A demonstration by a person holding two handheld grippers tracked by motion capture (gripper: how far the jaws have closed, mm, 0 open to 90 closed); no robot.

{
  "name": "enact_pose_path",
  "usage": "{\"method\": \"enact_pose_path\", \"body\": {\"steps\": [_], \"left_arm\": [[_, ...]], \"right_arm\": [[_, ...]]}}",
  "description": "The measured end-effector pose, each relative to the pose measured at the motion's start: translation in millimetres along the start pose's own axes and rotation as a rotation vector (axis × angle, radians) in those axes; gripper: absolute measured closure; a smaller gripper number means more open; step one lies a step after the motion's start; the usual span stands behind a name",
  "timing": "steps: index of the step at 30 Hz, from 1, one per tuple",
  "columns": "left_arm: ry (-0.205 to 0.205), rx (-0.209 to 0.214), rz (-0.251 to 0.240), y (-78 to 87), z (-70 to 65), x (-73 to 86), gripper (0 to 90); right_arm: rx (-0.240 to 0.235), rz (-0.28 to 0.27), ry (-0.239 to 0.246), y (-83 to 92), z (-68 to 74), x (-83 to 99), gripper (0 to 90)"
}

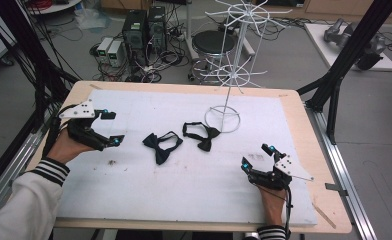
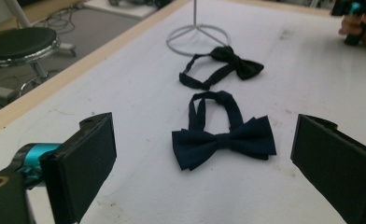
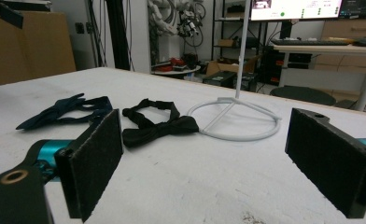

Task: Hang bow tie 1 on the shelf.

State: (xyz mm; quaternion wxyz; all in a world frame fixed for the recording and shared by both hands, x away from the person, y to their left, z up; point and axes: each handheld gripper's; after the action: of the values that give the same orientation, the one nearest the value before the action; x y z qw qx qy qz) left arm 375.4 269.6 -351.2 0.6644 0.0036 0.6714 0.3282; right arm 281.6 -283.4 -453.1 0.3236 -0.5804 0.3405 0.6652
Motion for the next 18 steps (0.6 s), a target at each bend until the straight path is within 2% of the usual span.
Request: {"method": "enact_pose_path", "body": {"steps": [5, 11, 13, 15, 18], "left_arm": [[-0.038, 0.056, 0.085, -14.8, 8.3, -13.6, 7.2], [-0.049, 0.095, 0.119, -27.4, 15.5, -21.9, 7.4], [-0.040, 0.110, 0.124, -32.5, 17.0, -22.8, 7.5], [-0.073, 0.129, 0.165, -39.6, 19.8, -25.0, 8.0], [-0.077, 0.143, 0.178, -45.1, 21.7, -26.9, 8.9]], "right_arm": [[0.000, 0.000, 0.000, 0.0, 0.0, 0.0, 10.8], [0.002, 0.001, 0.008, -0.1, 0.4, 0.0, 10.8], [0.002, 0.001, 0.008, 0.0, 0.5, 0.1, 10.8], [0.002, 0.000, 0.008, 0.0, 0.6, 0.1, 10.8], [0.002, 0.000, 0.008, 0.0, 0.5, 0.1, 10.8]]}}
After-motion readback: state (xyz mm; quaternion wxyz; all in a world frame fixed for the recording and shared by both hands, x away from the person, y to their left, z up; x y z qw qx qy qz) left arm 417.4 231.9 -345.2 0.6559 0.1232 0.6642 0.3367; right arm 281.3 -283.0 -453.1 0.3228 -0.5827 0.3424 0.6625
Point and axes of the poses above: each handheld gripper's, and its own axes: y roughly backward along the jaws, x roughly out of its underside, z roughly to its left, and after that the axes turned 4 degrees about -y, right-handed
